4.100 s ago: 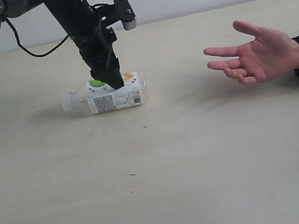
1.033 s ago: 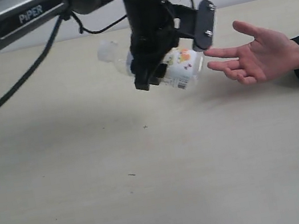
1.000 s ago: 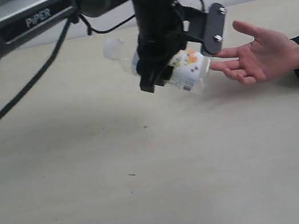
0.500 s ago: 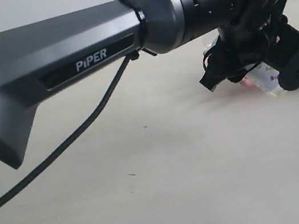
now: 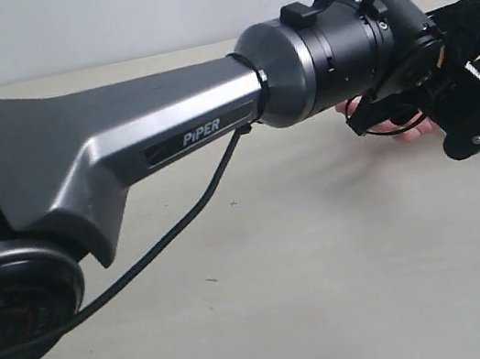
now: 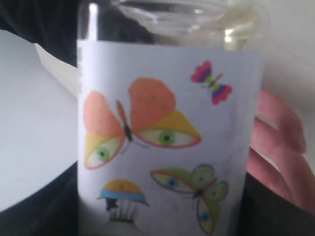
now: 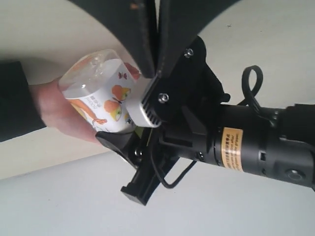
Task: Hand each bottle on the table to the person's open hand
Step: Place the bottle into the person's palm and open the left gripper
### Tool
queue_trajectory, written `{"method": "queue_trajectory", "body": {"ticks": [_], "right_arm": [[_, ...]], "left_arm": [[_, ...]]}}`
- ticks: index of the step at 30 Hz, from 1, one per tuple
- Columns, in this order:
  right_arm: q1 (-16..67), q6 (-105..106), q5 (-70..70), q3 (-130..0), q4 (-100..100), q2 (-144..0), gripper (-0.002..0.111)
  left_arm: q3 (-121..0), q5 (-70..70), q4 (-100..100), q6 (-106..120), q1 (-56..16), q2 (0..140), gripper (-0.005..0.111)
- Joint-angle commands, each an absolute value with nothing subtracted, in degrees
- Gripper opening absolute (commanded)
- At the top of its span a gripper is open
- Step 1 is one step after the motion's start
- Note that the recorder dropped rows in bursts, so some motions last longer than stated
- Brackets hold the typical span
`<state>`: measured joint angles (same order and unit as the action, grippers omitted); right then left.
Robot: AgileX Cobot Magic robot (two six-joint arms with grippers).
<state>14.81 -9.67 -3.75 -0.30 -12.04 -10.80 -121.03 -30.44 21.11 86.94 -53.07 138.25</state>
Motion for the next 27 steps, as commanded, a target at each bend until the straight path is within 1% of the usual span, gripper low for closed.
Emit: {"method": "queue_trajectory", "body": {"ticks": [1, 5, 14, 27], "right_arm": [[14.65, -9.65, -3.47, 0.00, -11.61, -10.66, 0.000], [14.65, -9.65, -3.47, 0.00, -11.61, -10.66, 0.000], [14.65, -9.65, -3.47, 0.00, -11.61, -10.66, 0.000], [14.65, -9.65, -3.47, 0.00, -11.61, -10.66, 0.000]], "left_arm": [[-121.43, -28.77, 21.91, 86.41, -51.31, 139.76, 0.000], [-121.43, -28.58, 21.91, 86.35, -51.22, 140.61, 0.000], [-121.43, -20.84, 25.11, 88.25, -51.44, 142.41, 0.000], [-121.43, -21.24, 24.62, 88.25, -51.68, 143.68, 0.000]]}}
